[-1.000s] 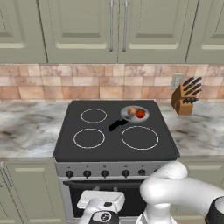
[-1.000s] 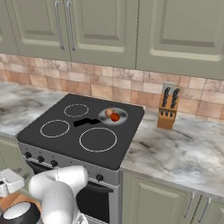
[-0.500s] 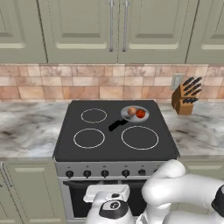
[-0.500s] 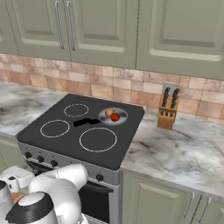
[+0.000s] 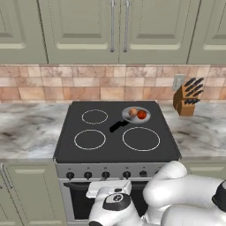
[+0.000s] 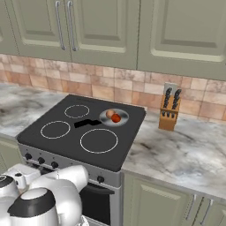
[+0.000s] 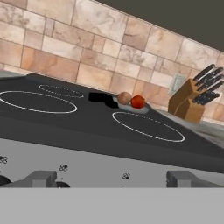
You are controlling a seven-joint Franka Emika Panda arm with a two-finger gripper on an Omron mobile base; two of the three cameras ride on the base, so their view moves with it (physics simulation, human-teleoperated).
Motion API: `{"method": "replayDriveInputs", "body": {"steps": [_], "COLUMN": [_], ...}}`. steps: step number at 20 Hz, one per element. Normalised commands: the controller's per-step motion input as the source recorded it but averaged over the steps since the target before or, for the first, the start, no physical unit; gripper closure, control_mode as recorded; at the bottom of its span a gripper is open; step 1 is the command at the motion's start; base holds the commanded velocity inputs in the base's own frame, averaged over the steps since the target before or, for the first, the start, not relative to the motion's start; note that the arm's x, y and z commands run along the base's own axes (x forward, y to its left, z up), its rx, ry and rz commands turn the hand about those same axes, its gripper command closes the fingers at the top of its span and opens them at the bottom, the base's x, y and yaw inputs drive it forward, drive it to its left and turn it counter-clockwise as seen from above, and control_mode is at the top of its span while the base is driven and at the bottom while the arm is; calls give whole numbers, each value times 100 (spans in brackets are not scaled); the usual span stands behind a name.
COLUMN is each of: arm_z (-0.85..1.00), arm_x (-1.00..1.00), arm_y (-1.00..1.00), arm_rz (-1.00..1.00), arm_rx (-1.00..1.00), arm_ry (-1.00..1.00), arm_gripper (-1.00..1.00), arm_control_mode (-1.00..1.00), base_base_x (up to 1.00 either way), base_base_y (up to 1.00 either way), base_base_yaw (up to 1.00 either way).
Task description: Place the pan on the rear right burner on the stove. Then place the tomato and the onion in the pan and turn on the rear right burner.
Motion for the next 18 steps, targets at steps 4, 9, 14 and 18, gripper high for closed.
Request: {"method": "replayDriveInputs", "body": {"steps": [4, 9, 14, 18], "arm_z": [-6, -13, -10, -8], "arm_x": [8, 4, 0, 7], "arm_y": [0, -1, -7, -5], "arm_rz": [0, 0, 0, 1], "arm_rx": [0, 0, 0, 0], "arm_ry": [0, 0, 0, 0], "arm_gripper": [-100, -100, -100, -100], "arm_control_mode": [-100, -100, -100, -100], "base_base_x": [0, 0, 0, 0], "base_base_y": [0, 0, 0, 0], "base_base_yaw": [0, 0, 0, 0]}}
